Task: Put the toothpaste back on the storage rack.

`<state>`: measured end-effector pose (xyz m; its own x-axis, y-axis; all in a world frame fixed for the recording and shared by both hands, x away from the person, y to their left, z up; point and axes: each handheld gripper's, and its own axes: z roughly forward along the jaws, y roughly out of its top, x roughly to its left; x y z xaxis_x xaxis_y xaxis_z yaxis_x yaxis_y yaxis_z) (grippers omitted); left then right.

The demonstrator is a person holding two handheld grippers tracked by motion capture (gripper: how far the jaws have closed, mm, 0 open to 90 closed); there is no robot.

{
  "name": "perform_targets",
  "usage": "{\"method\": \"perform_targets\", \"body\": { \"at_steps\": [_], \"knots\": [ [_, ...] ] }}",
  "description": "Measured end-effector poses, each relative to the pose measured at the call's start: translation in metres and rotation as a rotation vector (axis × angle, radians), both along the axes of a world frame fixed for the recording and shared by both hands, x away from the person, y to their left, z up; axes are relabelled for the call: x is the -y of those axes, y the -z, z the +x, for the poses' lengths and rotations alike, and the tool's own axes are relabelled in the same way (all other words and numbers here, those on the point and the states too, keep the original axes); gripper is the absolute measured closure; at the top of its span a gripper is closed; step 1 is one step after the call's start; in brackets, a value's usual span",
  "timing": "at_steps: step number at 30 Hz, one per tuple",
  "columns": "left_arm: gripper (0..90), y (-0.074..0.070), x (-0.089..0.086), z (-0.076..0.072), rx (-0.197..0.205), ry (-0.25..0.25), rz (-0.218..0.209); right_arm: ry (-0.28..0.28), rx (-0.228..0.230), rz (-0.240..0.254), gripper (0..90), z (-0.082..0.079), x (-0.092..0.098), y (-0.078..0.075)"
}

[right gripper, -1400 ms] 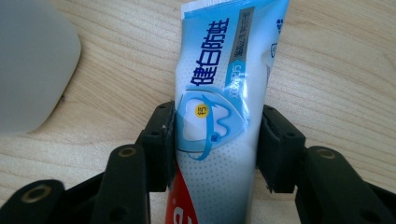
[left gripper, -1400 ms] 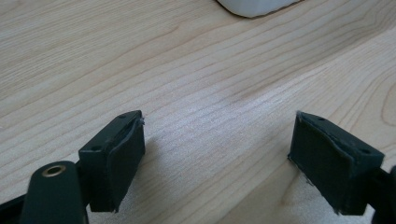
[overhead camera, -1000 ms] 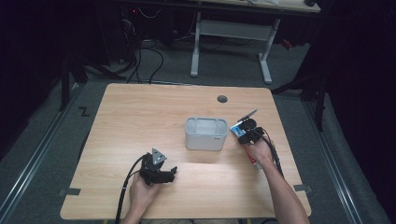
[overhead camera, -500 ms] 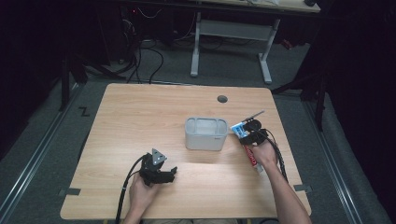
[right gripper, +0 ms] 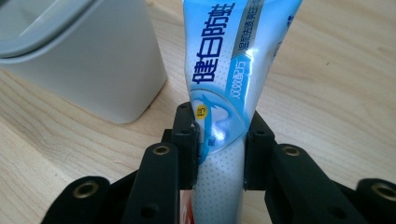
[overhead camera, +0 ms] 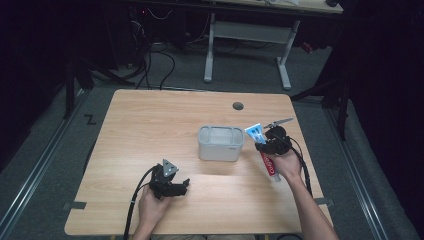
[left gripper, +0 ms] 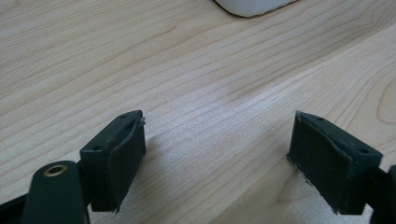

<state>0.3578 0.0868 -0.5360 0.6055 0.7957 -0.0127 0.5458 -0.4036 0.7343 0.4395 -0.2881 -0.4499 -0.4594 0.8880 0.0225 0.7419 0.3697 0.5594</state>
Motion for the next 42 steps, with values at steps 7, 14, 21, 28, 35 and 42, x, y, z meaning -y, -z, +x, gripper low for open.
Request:
{"method": "perform_targets", "body": {
  "at_steps": [7, 14, 21, 28, 35, 42],
  "knots": [
    [18.8, 0.000, 0.000, 0.000, 0.001, 0.000, 0.000, -0.004, 0.008, 0.029, 71.8, -0.003, 0.005, -0.004],
    [18.8, 0.000, 0.000, 0.000, 0.000, 0.000, 0.000, -0.021, 0.045, 0.076, 71.6, -0.010, 0.009, -0.011],
    [18.9, 0.000, 0.000, 0.000, 0.000, 0.000, 0.000, -0.037, 0.075, 0.093, 71.4, -0.014, 0.008, -0.016],
    [18.9, 0.000, 0.000, 0.000, 0.001, 0.001, 0.000, -0.041, 0.097, 0.113, 71.3, -0.019, 0.009, -0.022],
    [18.9, 0.000, 0.000, 0.000, 0.001, 0.001, 0.000, -0.053, 0.120, 0.127, 71.1, -0.022, 0.008, -0.025],
    [18.9, 0.000, 0.000, 0.000, 0.001, 0.001, 0.000, -0.061, 0.131, 0.140, 70.9, -0.024, 0.007, -0.029]
  ]
}}
